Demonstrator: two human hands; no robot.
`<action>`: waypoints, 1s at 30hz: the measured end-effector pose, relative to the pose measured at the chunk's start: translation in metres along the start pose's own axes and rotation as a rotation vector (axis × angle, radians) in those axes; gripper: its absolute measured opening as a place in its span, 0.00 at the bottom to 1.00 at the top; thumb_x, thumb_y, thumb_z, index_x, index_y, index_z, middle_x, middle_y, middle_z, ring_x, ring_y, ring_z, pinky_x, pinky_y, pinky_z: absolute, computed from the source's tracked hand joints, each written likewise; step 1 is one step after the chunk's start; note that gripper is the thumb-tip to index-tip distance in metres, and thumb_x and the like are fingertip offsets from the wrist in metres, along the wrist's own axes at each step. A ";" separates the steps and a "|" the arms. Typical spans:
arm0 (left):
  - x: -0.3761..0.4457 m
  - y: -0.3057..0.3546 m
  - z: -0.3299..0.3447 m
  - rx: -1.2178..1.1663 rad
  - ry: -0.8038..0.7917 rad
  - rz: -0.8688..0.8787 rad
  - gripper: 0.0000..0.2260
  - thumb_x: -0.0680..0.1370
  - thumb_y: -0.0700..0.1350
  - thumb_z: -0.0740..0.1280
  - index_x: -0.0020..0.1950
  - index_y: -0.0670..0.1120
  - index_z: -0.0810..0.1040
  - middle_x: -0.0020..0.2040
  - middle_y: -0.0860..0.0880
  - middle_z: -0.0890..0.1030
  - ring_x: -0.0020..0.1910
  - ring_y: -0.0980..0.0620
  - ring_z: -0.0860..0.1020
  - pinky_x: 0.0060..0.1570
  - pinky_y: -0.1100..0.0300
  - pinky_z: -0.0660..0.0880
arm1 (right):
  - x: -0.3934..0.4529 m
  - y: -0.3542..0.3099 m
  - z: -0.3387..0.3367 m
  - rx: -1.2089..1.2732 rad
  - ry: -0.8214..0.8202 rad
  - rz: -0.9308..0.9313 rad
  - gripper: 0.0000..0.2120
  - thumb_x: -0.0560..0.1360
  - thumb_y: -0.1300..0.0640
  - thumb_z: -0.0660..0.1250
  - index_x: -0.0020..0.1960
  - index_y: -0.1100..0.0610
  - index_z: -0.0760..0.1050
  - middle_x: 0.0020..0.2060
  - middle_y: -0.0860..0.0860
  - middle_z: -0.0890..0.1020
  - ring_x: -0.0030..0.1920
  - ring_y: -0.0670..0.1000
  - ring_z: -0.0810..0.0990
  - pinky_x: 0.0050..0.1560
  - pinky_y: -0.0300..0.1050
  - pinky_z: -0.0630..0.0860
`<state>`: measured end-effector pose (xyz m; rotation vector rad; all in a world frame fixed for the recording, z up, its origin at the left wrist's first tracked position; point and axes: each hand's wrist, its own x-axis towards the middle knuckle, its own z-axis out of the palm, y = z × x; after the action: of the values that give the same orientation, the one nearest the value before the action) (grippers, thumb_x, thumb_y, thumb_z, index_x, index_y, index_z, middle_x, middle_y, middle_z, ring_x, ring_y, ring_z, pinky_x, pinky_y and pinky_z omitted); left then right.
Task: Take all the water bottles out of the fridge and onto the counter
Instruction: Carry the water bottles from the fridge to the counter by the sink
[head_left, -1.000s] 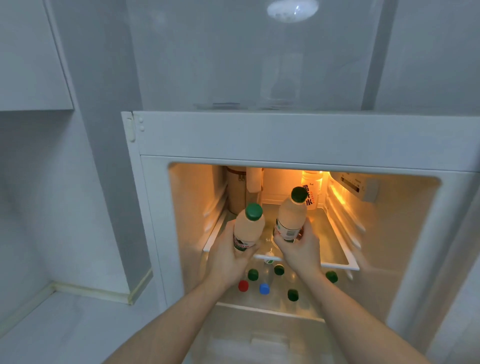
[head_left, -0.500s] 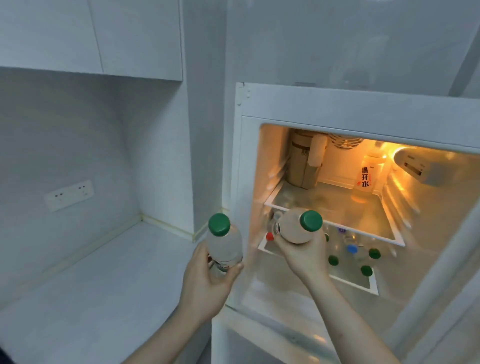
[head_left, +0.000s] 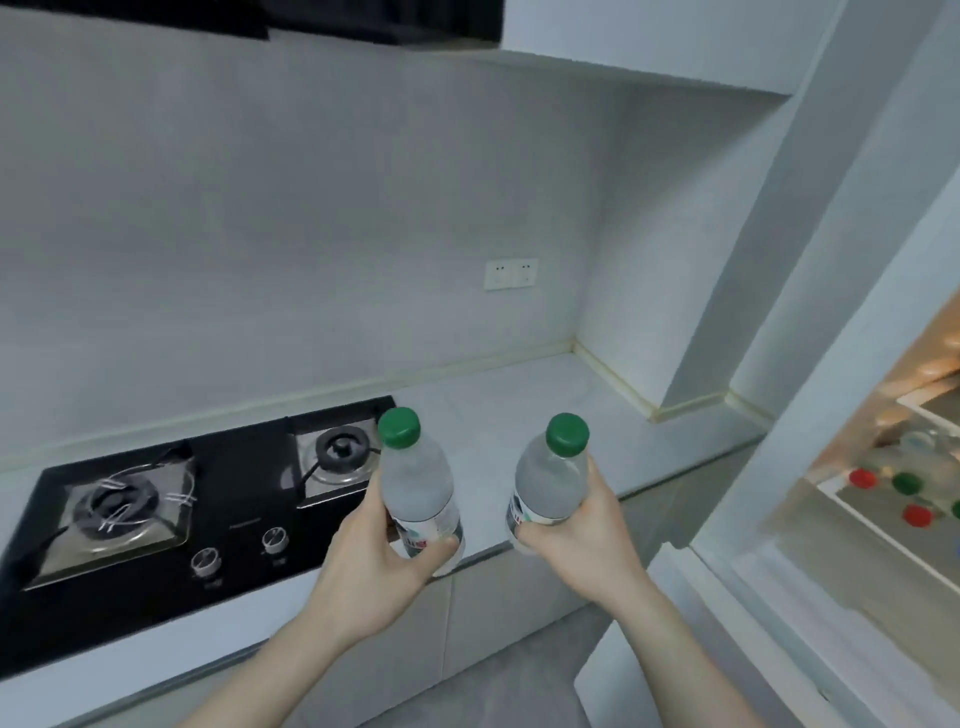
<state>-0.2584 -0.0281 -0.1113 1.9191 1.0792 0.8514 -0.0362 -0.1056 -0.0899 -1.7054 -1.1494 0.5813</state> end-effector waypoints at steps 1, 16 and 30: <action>-0.009 -0.008 -0.014 0.008 0.025 -0.022 0.23 0.71 0.50 0.78 0.60 0.60 0.71 0.50 0.63 0.83 0.50 0.59 0.82 0.51 0.59 0.78 | 0.001 -0.006 0.017 0.014 -0.042 -0.006 0.23 0.65 0.65 0.77 0.51 0.47 0.73 0.42 0.44 0.82 0.39 0.43 0.80 0.39 0.36 0.76; -0.062 -0.118 -0.171 0.125 0.505 -0.352 0.25 0.71 0.47 0.80 0.62 0.62 0.74 0.56 0.61 0.82 0.57 0.58 0.81 0.55 0.58 0.78 | 0.061 -0.088 0.254 0.079 -0.690 -0.247 0.24 0.66 0.64 0.80 0.55 0.45 0.77 0.44 0.45 0.84 0.43 0.43 0.82 0.41 0.35 0.79; -0.139 -0.168 -0.274 0.125 0.987 -0.728 0.23 0.70 0.48 0.79 0.61 0.60 0.74 0.53 0.58 0.83 0.52 0.56 0.82 0.54 0.50 0.80 | 0.062 -0.161 0.468 0.055 -1.245 -0.450 0.20 0.63 0.65 0.78 0.49 0.49 0.78 0.48 0.53 0.81 0.47 0.53 0.81 0.40 0.39 0.79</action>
<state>-0.6062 -0.0128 -0.1465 0.9496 2.2475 1.3112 -0.4470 0.1741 -0.1362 -0.8581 -2.2387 1.4271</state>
